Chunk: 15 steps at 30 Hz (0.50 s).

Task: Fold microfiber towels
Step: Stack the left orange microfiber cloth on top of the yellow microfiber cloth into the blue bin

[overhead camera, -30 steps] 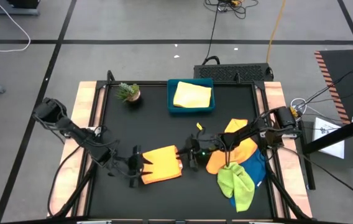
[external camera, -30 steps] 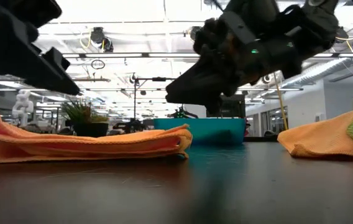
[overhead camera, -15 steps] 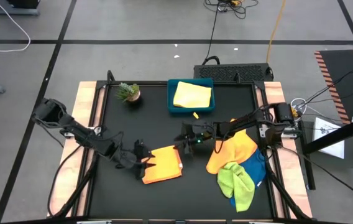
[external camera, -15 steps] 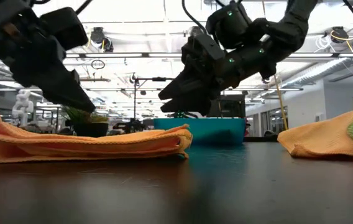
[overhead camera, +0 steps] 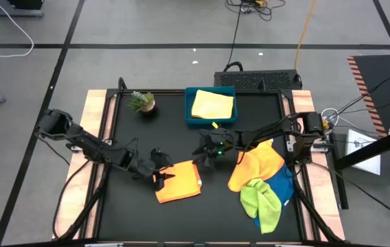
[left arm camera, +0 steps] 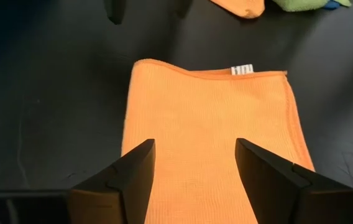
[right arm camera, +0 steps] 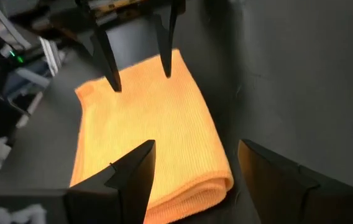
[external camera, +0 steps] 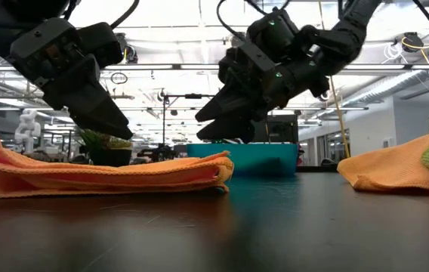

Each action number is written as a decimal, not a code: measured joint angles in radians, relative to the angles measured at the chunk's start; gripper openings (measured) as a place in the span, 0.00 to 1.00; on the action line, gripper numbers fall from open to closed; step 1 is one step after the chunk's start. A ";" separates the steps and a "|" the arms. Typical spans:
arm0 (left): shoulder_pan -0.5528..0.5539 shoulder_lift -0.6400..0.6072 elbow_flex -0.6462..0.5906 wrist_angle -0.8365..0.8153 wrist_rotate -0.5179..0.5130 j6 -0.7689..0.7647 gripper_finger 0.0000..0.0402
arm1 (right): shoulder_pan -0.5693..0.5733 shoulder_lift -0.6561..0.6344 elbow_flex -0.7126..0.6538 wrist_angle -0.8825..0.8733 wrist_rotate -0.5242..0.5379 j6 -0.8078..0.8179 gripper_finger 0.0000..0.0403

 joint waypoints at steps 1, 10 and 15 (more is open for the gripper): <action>0.003 0.000 0.000 0.000 0.000 0.000 0.56 | 0.003 0.002 0.020 -0.044 0.005 -0.019 0.56; 0.012 0.000 0.001 -0.002 0.030 -0.020 0.56 | 0.009 0.158 0.196 -0.217 -0.040 -0.061 0.56; 0.010 0.000 0.001 -0.003 0.044 -0.020 0.56 | 0.000 0.228 0.230 -0.213 -0.103 -0.009 0.56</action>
